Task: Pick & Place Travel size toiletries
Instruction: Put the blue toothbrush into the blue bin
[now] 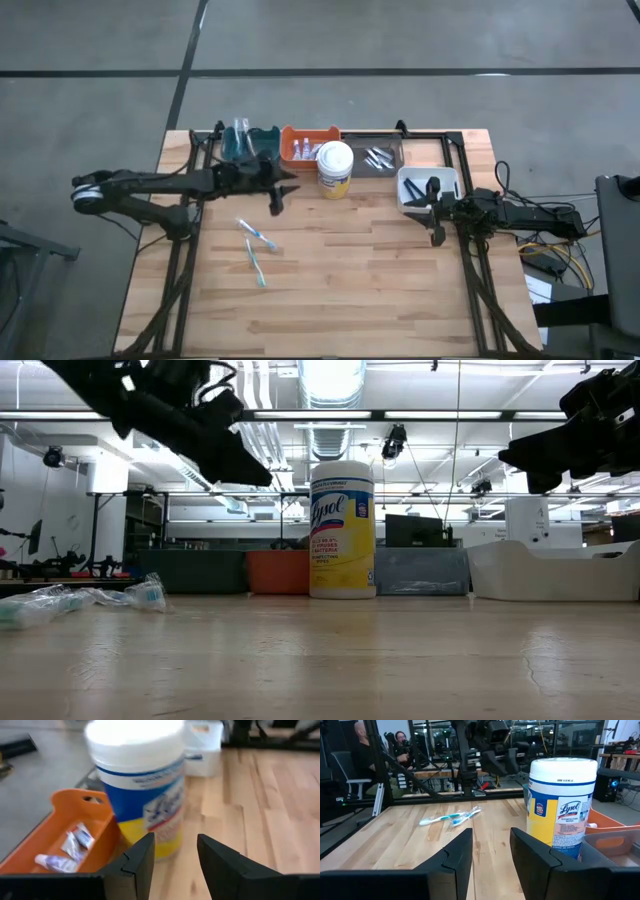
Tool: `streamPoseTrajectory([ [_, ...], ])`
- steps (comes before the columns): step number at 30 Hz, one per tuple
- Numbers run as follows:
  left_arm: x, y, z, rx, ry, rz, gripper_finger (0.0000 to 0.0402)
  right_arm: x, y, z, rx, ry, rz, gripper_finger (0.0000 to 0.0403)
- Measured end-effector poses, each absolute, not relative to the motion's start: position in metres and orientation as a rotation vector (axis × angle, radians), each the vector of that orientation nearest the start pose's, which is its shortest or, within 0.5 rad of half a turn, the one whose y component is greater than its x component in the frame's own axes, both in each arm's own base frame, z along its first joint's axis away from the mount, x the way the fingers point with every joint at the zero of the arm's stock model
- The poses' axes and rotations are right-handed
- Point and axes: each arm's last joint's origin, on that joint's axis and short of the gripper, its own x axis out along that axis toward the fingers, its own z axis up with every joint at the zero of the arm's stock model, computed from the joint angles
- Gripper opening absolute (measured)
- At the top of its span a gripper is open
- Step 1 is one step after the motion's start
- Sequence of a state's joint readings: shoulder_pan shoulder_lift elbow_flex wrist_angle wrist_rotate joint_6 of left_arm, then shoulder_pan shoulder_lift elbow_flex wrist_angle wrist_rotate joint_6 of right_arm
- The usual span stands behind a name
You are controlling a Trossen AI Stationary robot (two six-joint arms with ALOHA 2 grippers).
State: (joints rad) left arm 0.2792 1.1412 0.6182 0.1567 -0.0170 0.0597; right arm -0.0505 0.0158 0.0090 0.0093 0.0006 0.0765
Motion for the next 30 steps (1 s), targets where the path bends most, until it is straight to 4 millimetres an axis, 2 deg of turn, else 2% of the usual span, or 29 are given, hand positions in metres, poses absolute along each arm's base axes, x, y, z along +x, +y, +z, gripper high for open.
streamPoseTrajectory([
  [4, 0.238, 0.053, 0.248, 0.024, 0.456, 0.255, 0.0153, 0.098, -0.005, 0.166, 0.078, -0.005, -0.051, 0.0127],
  [10, 0.244, 0.037, 0.260, 0.052, 0.437, 0.196, 0.0154, 0.098, -0.005, 0.166, 0.076, -0.004, -0.051, 0.0119],
  [20, 0.247, 0.034, 0.267, 0.223, 0.384, 0.157, 0.0154, 0.098, -0.005, 0.166, 0.076, -0.005, -0.051, 0.0120],
  [30, 0.247, 0.027, 0.264, 0.209, 0.381, 0.128, 0.0153, 0.098, -0.005, 0.166, 0.076, -0.005, -0.051, 0.0130],
])
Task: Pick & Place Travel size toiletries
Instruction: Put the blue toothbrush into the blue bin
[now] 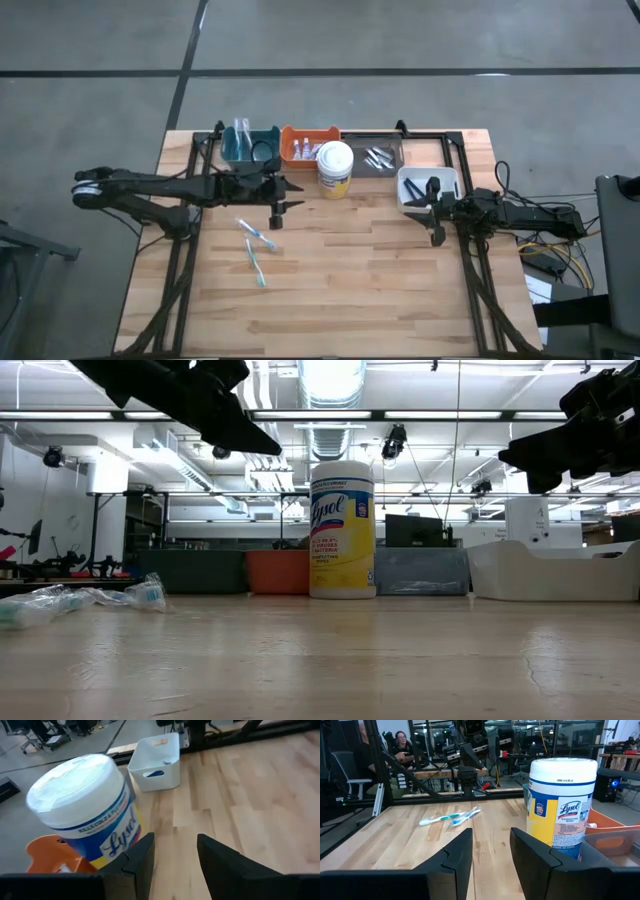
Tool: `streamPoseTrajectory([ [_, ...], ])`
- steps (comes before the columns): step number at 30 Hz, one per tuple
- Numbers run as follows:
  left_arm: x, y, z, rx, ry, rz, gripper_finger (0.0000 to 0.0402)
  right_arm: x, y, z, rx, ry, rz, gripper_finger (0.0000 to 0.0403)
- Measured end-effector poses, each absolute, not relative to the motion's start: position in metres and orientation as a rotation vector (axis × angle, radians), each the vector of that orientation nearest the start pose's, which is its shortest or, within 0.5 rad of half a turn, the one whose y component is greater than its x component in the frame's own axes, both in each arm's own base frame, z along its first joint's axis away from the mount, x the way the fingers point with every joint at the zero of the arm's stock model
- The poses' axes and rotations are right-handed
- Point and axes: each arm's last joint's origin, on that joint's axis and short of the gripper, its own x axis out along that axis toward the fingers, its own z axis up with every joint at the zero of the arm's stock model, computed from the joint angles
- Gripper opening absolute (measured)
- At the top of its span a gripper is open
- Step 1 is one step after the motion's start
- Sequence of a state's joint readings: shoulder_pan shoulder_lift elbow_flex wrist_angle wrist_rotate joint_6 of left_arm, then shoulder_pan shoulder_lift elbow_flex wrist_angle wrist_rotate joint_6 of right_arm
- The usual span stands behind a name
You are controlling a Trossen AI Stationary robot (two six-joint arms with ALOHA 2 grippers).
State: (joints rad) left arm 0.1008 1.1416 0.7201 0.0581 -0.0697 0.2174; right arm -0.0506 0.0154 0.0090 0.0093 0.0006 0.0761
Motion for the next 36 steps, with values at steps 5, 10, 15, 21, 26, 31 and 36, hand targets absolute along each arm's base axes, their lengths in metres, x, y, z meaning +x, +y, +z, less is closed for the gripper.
streamPoseTrajectory([
  [5, 0.249, 0.022, 0.267, 0.157, 0.318, 0.120, 0.0153, 0.098, -0.005, 0.166, 0.076, -0.005, -0.051, 0.0126],
  [10, 0.251, 0.021, 0.272, 0.154, 0.264, 0.115, 0.0154, 0.098, -0.005, 0.166, 0.076, -0.005, -0.052, 0.0119],
  [15, 0.249, 0.017, 0.266, 0.150, 0.324, 0.051, 0.0154, 0.098, -0.005, 0.166, 0.076, -0.005, -0.051, 0.0116],
  [21, 0.239, 0.011, 0.246, 0.178, 0.565, -0.029, 0.0153, 0.098, -0.005, 0.166, 0.077, -0.005, -0.051, 0.0123],
  [26, 0.226, 0.001, 0.228, 0.167, 0.781, -0.087, 0.0153, 0.098, -0.005, 0.166, 0.077, -0.005, -0.051, 0.0128],
  [31, 0.218, -0.007, 0.216, 0.175, 0.887, -0.130, 0.0154, 0.098, -0.005, 0.166, 0.078, -0.005, -0.051, 0.0130],
  [36, 0.214, -0.010, 0.208, 0.181, 0.907, -0.147, 0.0154, 0.098, -0.005, 0.166, 0.077, -0.005, -0.051, 0.0125],
])
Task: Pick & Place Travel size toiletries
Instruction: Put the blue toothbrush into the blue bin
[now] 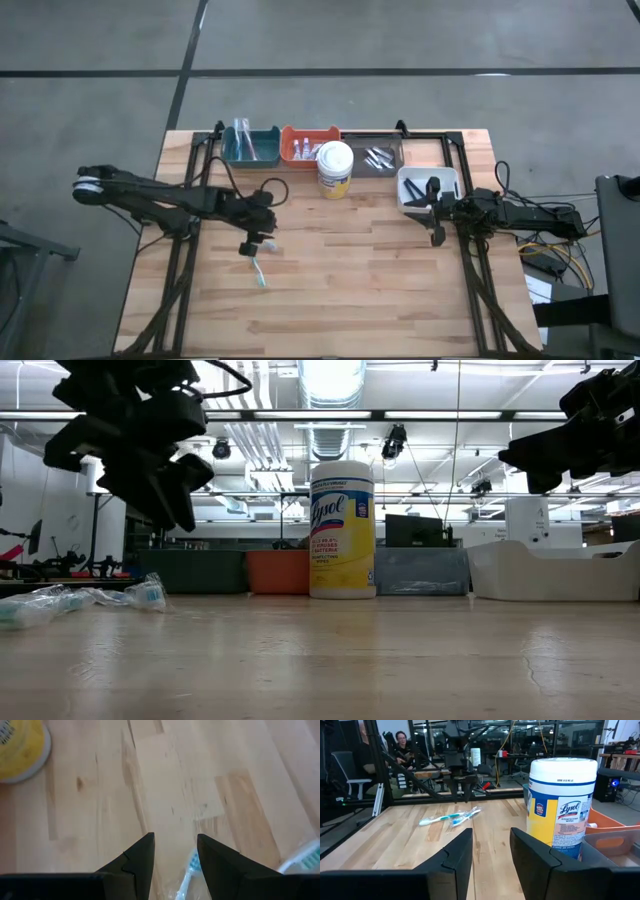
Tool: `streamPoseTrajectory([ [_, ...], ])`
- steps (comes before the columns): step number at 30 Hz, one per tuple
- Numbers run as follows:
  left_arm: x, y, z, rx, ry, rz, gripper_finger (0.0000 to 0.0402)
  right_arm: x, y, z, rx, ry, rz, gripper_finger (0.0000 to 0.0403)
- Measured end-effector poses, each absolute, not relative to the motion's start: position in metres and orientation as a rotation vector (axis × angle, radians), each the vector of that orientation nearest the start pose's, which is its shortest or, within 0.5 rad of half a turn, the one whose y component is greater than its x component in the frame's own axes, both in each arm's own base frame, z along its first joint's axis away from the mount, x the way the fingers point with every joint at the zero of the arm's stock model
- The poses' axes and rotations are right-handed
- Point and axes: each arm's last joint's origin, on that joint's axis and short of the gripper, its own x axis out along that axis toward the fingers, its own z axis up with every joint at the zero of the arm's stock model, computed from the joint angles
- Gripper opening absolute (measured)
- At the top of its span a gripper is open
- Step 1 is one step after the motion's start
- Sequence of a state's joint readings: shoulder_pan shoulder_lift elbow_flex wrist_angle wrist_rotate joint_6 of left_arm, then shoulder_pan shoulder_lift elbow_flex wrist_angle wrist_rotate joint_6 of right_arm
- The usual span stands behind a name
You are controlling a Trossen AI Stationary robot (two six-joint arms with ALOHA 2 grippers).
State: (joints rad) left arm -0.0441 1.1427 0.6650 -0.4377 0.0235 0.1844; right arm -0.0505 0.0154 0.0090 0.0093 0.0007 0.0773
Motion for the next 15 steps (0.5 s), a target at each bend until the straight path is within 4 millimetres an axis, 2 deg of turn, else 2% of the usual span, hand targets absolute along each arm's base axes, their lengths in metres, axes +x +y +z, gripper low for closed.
streamPoseTrajectory([
  [15, 0.204, -0.010, 0.186, 0.181, 0.969, -0.152, 0.0154, 0.098, -0.005, 0.166, 0.077, -0.005, -0.051, 0.0127],
])
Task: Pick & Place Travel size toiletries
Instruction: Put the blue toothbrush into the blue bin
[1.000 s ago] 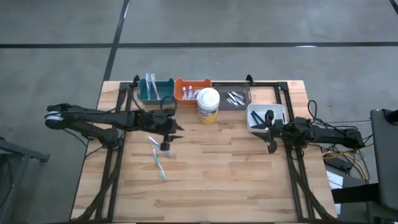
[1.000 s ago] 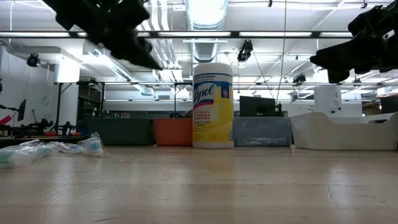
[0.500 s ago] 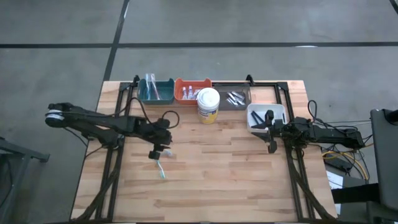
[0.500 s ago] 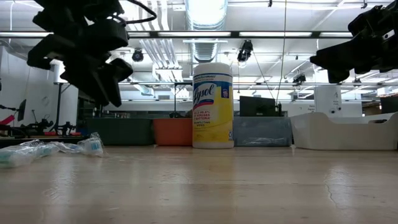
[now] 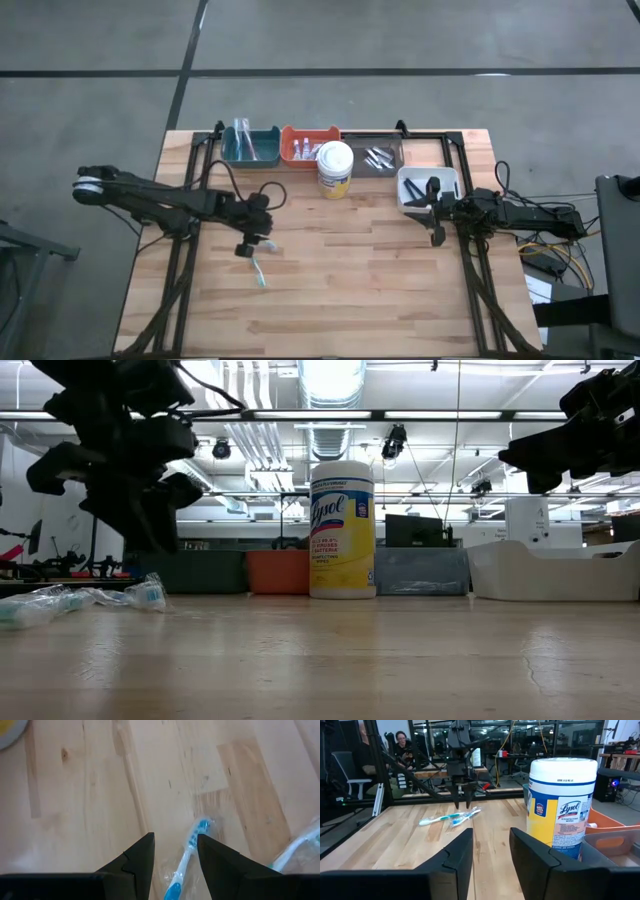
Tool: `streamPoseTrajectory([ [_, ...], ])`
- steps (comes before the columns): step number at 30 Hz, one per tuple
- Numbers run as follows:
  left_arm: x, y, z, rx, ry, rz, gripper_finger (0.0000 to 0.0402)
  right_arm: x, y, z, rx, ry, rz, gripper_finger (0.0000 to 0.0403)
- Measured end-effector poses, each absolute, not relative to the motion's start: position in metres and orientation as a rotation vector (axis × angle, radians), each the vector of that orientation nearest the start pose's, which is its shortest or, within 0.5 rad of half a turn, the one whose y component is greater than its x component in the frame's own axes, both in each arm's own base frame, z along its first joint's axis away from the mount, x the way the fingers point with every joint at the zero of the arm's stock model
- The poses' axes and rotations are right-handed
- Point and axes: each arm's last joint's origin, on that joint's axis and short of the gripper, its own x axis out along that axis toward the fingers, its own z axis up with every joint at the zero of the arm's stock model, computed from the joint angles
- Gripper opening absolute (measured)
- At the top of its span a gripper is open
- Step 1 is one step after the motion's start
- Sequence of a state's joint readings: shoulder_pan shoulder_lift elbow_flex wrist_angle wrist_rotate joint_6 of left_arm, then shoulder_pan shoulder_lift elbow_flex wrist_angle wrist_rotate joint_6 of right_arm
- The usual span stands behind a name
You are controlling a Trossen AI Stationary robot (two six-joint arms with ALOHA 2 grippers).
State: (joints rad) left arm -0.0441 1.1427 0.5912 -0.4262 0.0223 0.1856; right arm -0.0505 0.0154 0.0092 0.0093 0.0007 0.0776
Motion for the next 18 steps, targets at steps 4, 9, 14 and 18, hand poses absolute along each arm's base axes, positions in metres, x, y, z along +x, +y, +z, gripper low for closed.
streamPoseTrajectory([
  [4, 0.199, -0.009, 0.177, 0.180, 1.002, -0.154, 0.0153, 0.098, -0.005, 0.166, 0.076, -0.005, -0.051, 0.0130],
  [9, 0.194, -0.009, 0.169, 0.170, 1.032, -0.151, 0.0153, 0.098, -0.005, 0.166, 0.076, -0.006, -0.051, 0.0126],
  [14, 0.192, -0.009, 0.164, 0.151, 1.042, -0.141, 0.0153, 0.098, -0.005, 0.166, 0.076, -0.005, -0.051, 0.0119],
  [18, 0.191, -0.009, 0.162, 0.125, 1.048, -0.126, 0.0154, 0.098, -0.005, 0.166, 0.076, -0.006, -0.051, 0.0116],
])
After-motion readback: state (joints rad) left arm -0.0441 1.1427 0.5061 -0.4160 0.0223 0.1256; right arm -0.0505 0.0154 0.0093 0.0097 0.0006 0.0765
